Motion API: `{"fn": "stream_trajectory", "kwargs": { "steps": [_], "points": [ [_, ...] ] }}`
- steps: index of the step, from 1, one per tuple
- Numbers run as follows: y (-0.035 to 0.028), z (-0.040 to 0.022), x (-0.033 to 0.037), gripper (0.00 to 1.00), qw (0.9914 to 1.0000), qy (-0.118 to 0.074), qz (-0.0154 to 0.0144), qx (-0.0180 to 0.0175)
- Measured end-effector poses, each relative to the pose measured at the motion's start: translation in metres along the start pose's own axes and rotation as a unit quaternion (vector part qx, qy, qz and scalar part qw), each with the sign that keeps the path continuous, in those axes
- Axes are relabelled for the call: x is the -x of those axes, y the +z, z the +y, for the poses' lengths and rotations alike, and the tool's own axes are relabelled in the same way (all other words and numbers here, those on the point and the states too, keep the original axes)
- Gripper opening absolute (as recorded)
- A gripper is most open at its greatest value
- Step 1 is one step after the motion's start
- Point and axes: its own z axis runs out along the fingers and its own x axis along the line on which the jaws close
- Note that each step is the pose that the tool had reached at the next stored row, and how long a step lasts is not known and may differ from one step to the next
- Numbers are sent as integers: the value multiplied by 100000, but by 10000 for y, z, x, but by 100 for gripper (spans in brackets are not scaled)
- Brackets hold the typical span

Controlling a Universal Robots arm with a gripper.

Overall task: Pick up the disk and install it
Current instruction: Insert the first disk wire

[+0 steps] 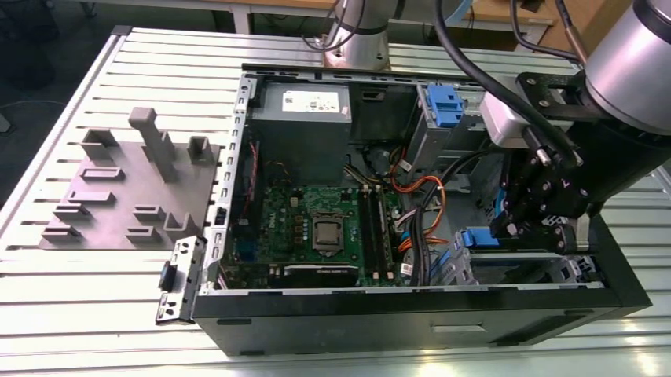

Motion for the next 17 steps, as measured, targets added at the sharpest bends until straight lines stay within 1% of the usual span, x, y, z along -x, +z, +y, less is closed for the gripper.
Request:
{"fn": "stream_trajectory", "kwargs": {
  "steps": [2,15,17],
  "points": [
    [-1,-20,1,11,100000,-1,5,2],
    [0,-26,1,11,100000,3,10,0],
    [0,-51,1,11,100000,-6,15,4]
  ]
}}
